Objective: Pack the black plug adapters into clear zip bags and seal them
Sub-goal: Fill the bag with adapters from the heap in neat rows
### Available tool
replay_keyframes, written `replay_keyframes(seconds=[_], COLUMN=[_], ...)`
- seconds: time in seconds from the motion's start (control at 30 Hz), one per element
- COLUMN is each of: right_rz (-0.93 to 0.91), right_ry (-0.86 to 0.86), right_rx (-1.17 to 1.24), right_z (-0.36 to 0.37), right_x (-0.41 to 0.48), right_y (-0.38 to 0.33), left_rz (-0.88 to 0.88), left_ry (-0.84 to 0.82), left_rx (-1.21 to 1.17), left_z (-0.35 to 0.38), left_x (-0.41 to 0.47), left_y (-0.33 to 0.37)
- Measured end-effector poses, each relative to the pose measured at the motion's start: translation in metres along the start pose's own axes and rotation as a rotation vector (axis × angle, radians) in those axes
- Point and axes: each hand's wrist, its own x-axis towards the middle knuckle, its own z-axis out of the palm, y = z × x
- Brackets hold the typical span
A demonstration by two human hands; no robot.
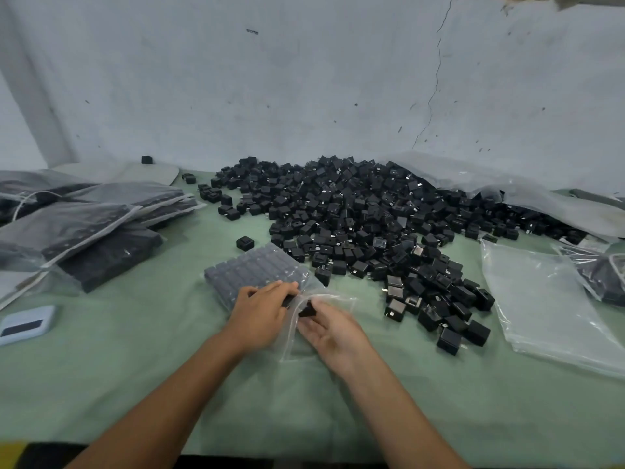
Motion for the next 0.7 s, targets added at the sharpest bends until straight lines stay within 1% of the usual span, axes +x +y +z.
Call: replay_keyframes(seconds=[0.07, 0.13, 0.17, 0.2, 0.27, 0.33, 0.4, 0.47, 0.5, 0.53, 0.63, 0.67, 0.7], right_rz=[-0.141, -0.320, -0.389, -0.441, -0.512, -0.606, -0.764, -0.873, -0.871, -0.828, -0.557, -0.508, -0.501], right_ry=[0.093, 0.214, 0.247, 0.241, 0.202, 0.235, 0.278, 0.272, 0.276, 0.272, 0.233, 0.239, 0.247], right_rx=[-0.216, -0.595, -0.741, -0.826, -0.905, -0.995, -1.182, -1.240, -1.239, -1.216, -1.016, -0.985, -0.998], right_z=[-0.001, -0.005, -0.006, -0.005, 0.001, 0.005, 0.005, 0.004, 0.004, 0.003, 0.006, 0.005, 0.003], right_x=[0.005, 0.006, 0.004, 0.003, 0.004, 0.005, 0.006, 0.006, 0.006, 0.008, 0.012, 0.013, 0.015], right_y=[0.006, 0.008, 0.009, 0.009, 0.012, 0.015, 0.014, 0.011, 0.010, 0.011, 0.014, 0.015, 0.015], left_rz=[0.000, -0.011, -0.014, -0.016, -0.021, -0.024, -0.023, -0.019, -0.017, -0.015, -0.009, -0.007, -0.006], left_ry=[-0.005, -0.014, -0.018, -0.019, -0.015, -0.008, -0.008, -0.013, -0.016, -0.016, -0.014, -0.014, -0.013], left_rx=[-0.006, -0.014, -0.016, -0.016, -0.017, -0.022, -0.025, -0.026, -0.027, -0.027, -0.029, -0.028, -0.027], left_z=[0.000, 0.000, 0.000, 0.001, 0.000, 0.001, 0.001, 0.001, 0.001, 0.001, 0.001, 0.001, 0.001], left_x=[0.000, 0.000, 0.000, 0.001, 0.001, 0.001, 0.000, 0.000, 0.000, 0.000, 0.001, 0.000, 0.000], left_y=[0.001, 0.002, 0.002, 0.001, 0.000, 0.000, 0.001, 0.001, 0.000, 0.000, -0.001, -0.001, 0.000])
